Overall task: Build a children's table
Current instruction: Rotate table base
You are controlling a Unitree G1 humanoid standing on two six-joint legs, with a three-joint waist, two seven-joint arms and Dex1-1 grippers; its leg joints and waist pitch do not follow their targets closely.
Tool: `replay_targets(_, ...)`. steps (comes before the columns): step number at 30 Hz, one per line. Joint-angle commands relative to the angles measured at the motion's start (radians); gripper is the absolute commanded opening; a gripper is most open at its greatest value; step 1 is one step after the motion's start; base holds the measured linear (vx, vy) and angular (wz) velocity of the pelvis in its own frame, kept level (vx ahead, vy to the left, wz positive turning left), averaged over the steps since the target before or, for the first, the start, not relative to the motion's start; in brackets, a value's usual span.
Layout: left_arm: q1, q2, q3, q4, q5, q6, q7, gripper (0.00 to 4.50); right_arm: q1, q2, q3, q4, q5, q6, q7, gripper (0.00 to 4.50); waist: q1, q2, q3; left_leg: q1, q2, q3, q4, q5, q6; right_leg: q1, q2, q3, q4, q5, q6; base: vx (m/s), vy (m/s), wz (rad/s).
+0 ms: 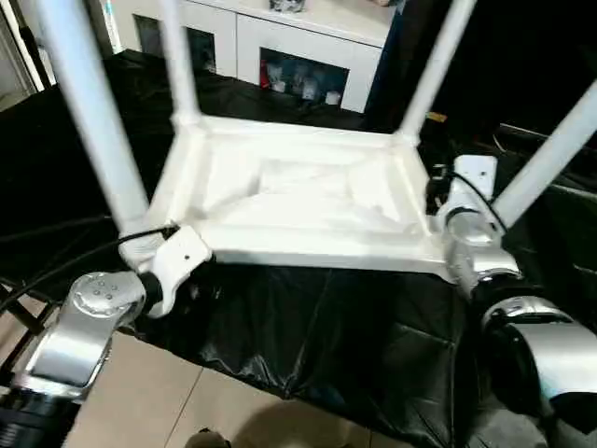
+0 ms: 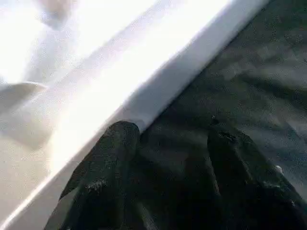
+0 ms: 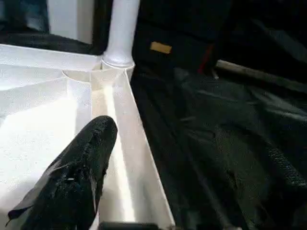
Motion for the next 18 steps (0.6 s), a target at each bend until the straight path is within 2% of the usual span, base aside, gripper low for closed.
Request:
replay_targets(1,-0.005,-0.057,0.066,0.002,-0.023,-0.069,0.079,2.78,0.006,-0.008,0.005,0.002,-0.011,-0.025,0.066,3.72,-0.011,0.035,-0.07,0.013,0.011,-0.005,-0.065,-0.195,-0.045,0.052,-0.053,0.04,-0.063,-0.048,-0.155,0.0,0.0,0.0)
replay_targets(2,-0.005,-0.057,0.066,0.002,-0.023,-0.069,0.079,2.78,0.006,-0.008,0.005,0.002,-0.011,-0.025,0.066,3.72,-0.013,0.035,-0.069,0.011,0.012,-0.007,-0.064,-0.217,-0.045,0.053,-0.054,0.039,-0.065,-0.06,-0.16,0.0,0.0,0.0)
replay_targets(3,0.006,-0.085,0.097,-0.006,-0.045,-0.068,0.105,2.78,0.01,0.004,0.011,-0.005,-0.008,-0.035,0.113,3.72,-0.013,0.037,-0.07,0.011,0.012,-0.008,-0.064,-0.222,-0.044,0.053,-0.054,0.039,-0.064,-0.066,-0.162,0.0,0.0,0.0)
replay_targets(4,0.023,-0.119,0.139,-0.023,-0.072,-0.083,0.139,2.78,0.019,0.021,0.022,-0.021,-0.004,-0.044,0.179,3.72,-0.017,0.047,-0.07,0.01,0.012,-0.011,-0.065,-0.23,-0.04,0.054,-0.056,0.039,-0.063,-0.072,-0.167,0.0,0.0,0.0)
replay_targets(5,0.06,-0.165,0.205,-0.061,-0.113,-0.081,0.184,2.97,0.036,0.049,0.033,-0.047,0.006,-0.047,0.289,3.72,-0.027,0.046,-0.07,0.003,0.014,-0.011,-0.064,-0.237,-0.031,0.058,-0.058,0.04,-0.064,-0.057,-0.179,0.0,0.0,0.0)
replay_targets(6,0.069,-0.172,0.215,-0.069,-0.117,-0.085,0.194,3.07,0.041,0.054,0.035,-0.054,0.009,-0.045,0.31,3.72,-0.031,0.04,-0.069,-0.002,0.016,-0.015,-0.066,-0.231,-0.026,0.064,-0.059,0.039,-0.065,-0.054,-0.181,0.0,0.0,0.0)
replay_targets(7,0.116,-0.197,0.251,-0.11,-0.129,-0.093,0.231,3.12,0.066,0.074,0.047,-0.089,0.023,-0.031,0.407,3.72,-0.034,0.042,-0.071,-0.001,0.015,-0.016,-0.065,-0.227,-0.013,0.063,-0.058,0.037,-0.068,-0.067,-0.181,0.0,0.0,0.0)
replay_targets(8,0.126,-0.201,0.257,-0.119,-0.131,-0.094,0.237,3.12,0.072,0.077,0.049,-0.1,0.029,-0.026,0.431,3.72,-0.04,0.042,-0.071,-0.003,0.017,-0.017,-0.065,-0.213,0.003,0.063,-0.059,0.038,-0.067,-0.048,-0.191,0.0,0.0,0.0)
replay_targets(9,0.175,-0.224,0.281,-0.162,-0.135,-0.113,0.268,3.12,0.11,0.091,0.065,-0.162,0.054,-0.009,0.519,3.72,-0.04,0.049,-0.071,0.001,0.017,-0.016,-0.063,-0.212,0.012,0.062,-0.057,0.038,-0.067,-0.039,-0.197,0.0,0.0,0.0)
replay_targets(10,0.175,-0.224,0.281,-0.162,-0.135,-0.113,0.268,3.18,0.11,0.091,0.065,-0.162,0.054,-0.009,0.519,3.72,-0.045,0.046,-0.069,-0.003,0.021,-0.018,-0.064,-0.202,0.029,0.063,-0.058,0.038,-0.067,-0.018,-0.207,0.0,0.0,0.0)
replay_targets(11,0.247,-0.251,0.301,-0.213,-0.146,-0.148,0.301,3.34,0.172,0.089,0.112,-0.259,0.04,-0.021,0.518,3.98,-0.041,0.055,-0.07,0.005,0.021,-0.017,-0.063,-0.192,0.036,0.058,-0.054,0.036,-0.067,-0.016,-0.218,0.0,0.0,0.0)
replay_targets(12,0.276,-0.264,0.311,-0.233,-0.14,-0.175,0.324,3.48,0.202,0.087,0.127,-0.308,0.046,-0.016,0.524,4.04,-0.04,0.054,-0.07,0.002,0.024,-0.018,-0.063,-0.179,0.039,0.061,-0.057,0.037,-0.066,0.005,-0.221,0.0,0.0,0.0)
replay_targets(13,0.304,-0.279,0.323,-0.249,-0.127,-0.208,0.35,3.56,0.233,0.083,0.136,-0.361,0.054,-0.005,0.526,4.04,-0.04,0.054,-0.067,0.003,0.024,-0.017,-0.065,-0.176,0.042,0.059,-0.054,0.036,-0.068,0.01,-0.222,0.0,0.0,0.0)
replay_targets(15,0.329,-0.3,0.334,-0.267,-0.115,-0.242,0.377,3.57,0.275,0.078,0.143,-0.442,0.085,0.026,0.552,4.2,-0.039,0.055,-0.064,0.008,0.022,-0.016,-0.066,-0.208,0.046,0.055,-0.049,0.036,-0.075,-0.033,-0.209,0.0,0.0,0.0)
replay_targets(16,0.358,-0.333,0.349,-0.294,-0.119,-0.273,0.398,3.64,0.326,0.067,0.153,-0.54,0.11,0.063,0.58,4.36,-0.035,0.056,-0.056,0.012,0.025,-0.019,-0.073,-0.27,0.031,0.052,-0.049,0.037,-0.086,-0.126,-0.182,0.0,0.0,0.0)
replay_targets(18,0.378,-0.346,0.352,-0.308,-0.115,-0.284,0.405,3.95,0.353,0.059,0.159,-0.59,0.114,0.079,0.587,4.49,-0.032,0.056,-0.052,0.013,0.028,-0.021,-0.078,-0.31,0.017,0.05,-0.052,0.038,-0.093,-0.188,-0.159,0.0,0.0,0.0)
